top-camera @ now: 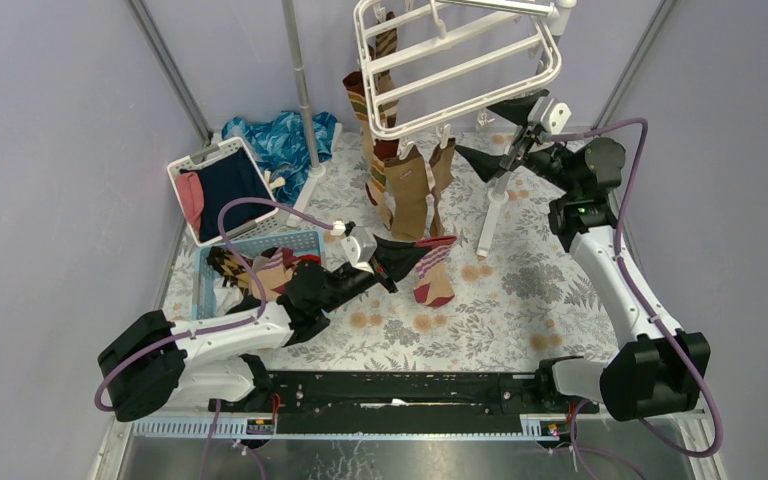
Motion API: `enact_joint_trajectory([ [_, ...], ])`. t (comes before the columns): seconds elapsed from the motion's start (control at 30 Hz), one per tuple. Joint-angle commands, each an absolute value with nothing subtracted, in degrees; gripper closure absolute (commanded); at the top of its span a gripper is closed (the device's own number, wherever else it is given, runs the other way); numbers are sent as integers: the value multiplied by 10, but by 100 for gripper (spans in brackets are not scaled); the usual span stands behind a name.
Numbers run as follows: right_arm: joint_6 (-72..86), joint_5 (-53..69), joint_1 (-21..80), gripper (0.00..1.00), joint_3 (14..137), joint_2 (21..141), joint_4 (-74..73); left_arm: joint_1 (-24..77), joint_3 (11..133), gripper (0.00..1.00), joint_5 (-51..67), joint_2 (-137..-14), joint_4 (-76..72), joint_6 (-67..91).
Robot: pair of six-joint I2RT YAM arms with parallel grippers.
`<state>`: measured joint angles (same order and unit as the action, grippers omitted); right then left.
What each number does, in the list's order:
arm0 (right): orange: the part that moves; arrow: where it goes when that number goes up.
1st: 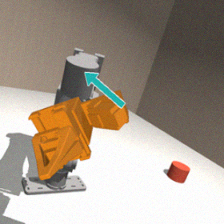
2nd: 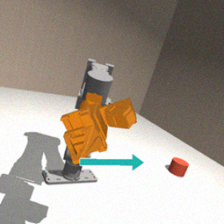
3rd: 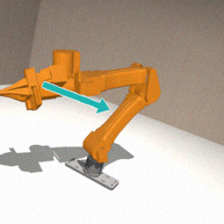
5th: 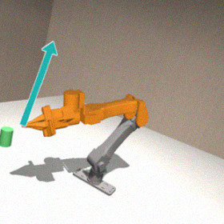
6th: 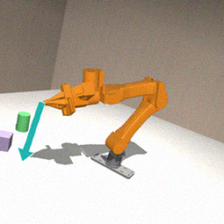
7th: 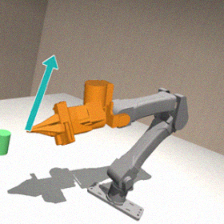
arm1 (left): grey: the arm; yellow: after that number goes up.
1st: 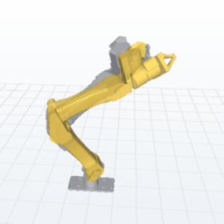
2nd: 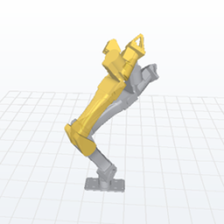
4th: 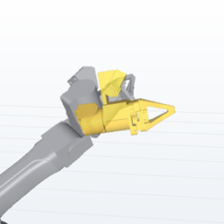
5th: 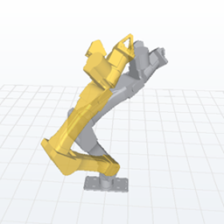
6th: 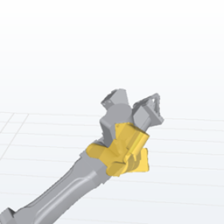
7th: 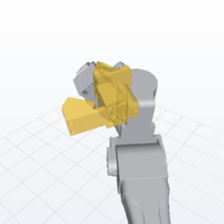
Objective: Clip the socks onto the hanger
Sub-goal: Open the clamp at the hanger.
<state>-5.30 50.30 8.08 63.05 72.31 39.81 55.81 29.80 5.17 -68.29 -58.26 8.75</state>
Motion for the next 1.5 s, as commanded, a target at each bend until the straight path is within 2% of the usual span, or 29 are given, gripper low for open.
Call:
enact_joint_trajectory([
  [0.0, -55, 524, 77, 0, 630, 703, 436, 554, 300, 100, 57, -682, -599, 91],
  [0.43, -53, 541, 75, 0, 625, 701, 431, 554, 297, 100, 57, -681, -599, 94],
  [1.47, -37, 532, 91, 0, 677, 781, 475, 554, 306, 100, 45, -664, -574, 79],
])
